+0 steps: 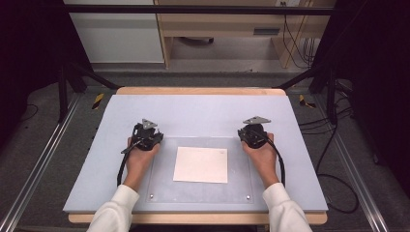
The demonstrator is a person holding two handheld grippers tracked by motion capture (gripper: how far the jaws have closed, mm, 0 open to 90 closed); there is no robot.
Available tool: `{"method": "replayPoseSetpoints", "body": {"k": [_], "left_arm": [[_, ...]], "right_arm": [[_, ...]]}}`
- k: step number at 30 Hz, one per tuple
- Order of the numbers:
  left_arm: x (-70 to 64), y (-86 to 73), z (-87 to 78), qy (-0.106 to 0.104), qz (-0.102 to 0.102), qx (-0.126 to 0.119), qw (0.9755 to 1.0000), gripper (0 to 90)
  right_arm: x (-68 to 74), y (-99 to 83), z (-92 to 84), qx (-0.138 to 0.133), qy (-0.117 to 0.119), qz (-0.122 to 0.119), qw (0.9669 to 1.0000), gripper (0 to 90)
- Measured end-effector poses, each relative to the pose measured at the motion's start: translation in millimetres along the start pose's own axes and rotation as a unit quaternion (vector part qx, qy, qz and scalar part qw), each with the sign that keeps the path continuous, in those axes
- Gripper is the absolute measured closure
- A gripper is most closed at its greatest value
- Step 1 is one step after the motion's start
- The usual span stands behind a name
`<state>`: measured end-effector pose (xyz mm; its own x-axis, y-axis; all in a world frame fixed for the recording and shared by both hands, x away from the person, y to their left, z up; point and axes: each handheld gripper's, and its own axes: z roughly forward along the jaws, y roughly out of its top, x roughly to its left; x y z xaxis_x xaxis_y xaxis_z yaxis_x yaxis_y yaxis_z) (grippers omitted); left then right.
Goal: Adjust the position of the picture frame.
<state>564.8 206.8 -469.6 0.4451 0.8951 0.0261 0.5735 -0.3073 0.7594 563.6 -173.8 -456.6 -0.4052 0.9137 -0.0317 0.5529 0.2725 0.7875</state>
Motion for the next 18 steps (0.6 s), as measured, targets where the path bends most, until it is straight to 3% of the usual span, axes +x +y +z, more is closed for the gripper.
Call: {"method": "replayPoseSetpoints", "body": {"k": [8, 18], "left_arm": [[-0.8, 5.8, -20.5, 0.012, 0.008, -0.077, 0.9969, 78.5], [-4.2, 5.0, -15.1, 0.016, 0.008, -0.068, 0.9975, 83.3]], "right_arm": [[0.8, -0.7, -0.2, -0.007, -0.005, -0.001, 1.0000, 84.8], [-0.1, -0.7, -0.3, -0.007, -0.002, 0.004, 1.0000, 84.7]]}}
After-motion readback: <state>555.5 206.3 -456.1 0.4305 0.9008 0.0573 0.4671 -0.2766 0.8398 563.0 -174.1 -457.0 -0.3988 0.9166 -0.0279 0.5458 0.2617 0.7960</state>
